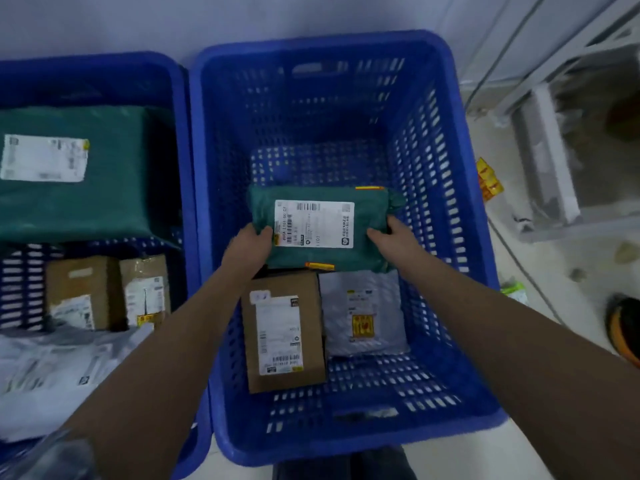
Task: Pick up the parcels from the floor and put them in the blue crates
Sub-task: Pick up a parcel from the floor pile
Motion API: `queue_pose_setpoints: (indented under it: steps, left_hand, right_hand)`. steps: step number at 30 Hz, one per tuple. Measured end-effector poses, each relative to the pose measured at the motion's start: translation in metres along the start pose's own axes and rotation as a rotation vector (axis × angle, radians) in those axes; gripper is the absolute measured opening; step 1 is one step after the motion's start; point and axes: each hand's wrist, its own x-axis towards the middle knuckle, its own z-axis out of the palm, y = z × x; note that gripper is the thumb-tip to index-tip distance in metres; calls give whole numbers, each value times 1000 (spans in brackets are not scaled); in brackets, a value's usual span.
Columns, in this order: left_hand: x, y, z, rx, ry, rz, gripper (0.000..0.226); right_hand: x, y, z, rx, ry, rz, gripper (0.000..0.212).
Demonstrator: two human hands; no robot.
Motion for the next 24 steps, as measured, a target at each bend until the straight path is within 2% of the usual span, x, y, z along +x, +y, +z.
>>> queue_pose_setpoints:
  steps: [2,4,7,11,15,16,18,20,24]
  left_hand:
    - [23,-7,11,-203,-55,-65,47]
    - [42,-14,16,-261,-50,-94,56]
    - [72,-32,29,-240,-15,-126,64]
    - [91,-41,49,-116,0,-148,70]
    - [110,-49,52,3,-76,-212,87]
    - [110,-50,51,54,-108,-231,84]
    - [106,-49,49,83,-138,-236,63]
    - [101,-45,49,111,-169,-188,49]
    - [80,-28,40,236,-82,-149,38]
  right_hand:
    - [24,6,13,13,-18,13,48]
    - [45,13,28,26,-62,23,53]
    - [73,32,48,-28,-132,67,59]
    - [98,65,63,-56,-143,66,60]
    - [104,86,67,-220,-215,76,66]
    - [104,88,67,-254,-231,68,68]
    - [103,87,67,-285,-276,71,71]
    - [102,81,67,-388,-302,63,65]
    - [97,64,43,-548,-72,-8,19]
